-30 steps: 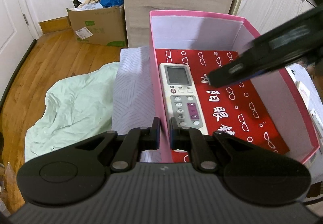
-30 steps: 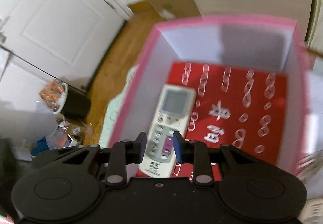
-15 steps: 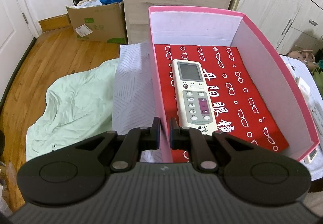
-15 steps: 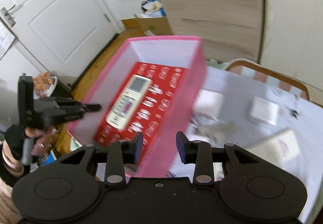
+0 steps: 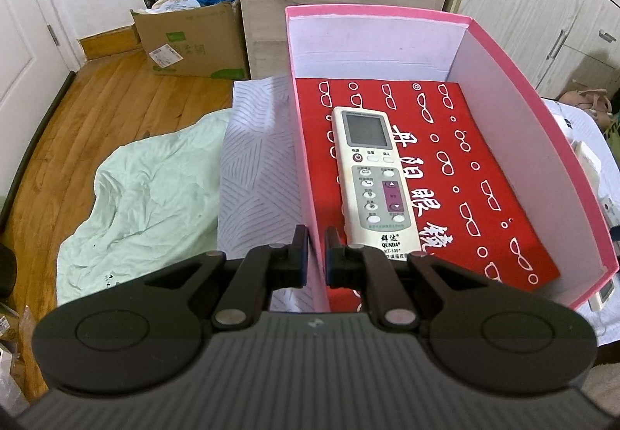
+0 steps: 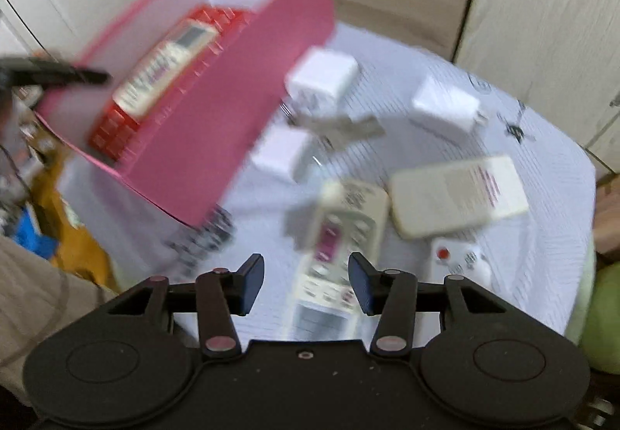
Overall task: Organize rigid objects
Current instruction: 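Grasp the white remote with purple buttons with the right tool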
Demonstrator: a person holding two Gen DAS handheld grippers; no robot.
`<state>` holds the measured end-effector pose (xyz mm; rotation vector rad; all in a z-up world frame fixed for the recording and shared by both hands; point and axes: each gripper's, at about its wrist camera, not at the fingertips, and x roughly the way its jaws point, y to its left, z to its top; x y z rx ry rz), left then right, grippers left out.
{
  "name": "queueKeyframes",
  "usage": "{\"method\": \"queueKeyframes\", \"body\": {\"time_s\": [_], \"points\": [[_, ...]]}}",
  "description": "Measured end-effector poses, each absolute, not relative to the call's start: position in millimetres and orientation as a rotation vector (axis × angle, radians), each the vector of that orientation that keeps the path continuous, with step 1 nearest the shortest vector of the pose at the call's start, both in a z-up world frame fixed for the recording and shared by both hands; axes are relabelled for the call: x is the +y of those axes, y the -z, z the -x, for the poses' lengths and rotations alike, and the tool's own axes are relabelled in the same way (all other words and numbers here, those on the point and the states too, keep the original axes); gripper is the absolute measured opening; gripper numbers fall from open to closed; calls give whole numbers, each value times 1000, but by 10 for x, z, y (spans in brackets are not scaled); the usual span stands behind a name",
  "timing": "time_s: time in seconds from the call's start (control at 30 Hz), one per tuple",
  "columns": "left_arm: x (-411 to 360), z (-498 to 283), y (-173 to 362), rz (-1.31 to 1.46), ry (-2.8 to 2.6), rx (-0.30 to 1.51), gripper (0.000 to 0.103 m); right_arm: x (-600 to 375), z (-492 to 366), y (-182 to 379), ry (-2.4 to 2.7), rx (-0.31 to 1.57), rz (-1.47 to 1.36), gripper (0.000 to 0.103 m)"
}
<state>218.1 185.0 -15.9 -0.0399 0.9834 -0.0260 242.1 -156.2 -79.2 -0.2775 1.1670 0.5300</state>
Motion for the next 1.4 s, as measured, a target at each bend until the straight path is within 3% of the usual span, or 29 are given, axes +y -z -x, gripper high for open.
{"method": "queueKeyframes", "body": {"time_s": [0.07,0.13,0.4,0.63,1.4], "points": [[1846,-2180,157,40,24,984,7,-1562,-2437,914,-509,1176,313,56],[1844,-2189,162,43,20,988,7,-1560,-2428,975,-516,1172,334,65],[1831,-2190,173,35,13,993,8,-1524,-2508,1092,-518,1148,331,71],[1844,-2189,178,44,15,998,7,-1534,-2460,1007,-553,1103,357,61],[1840,-2184,188,56,-10,1005,7,-1560,-2448,246,-559,836,215,59]]}}
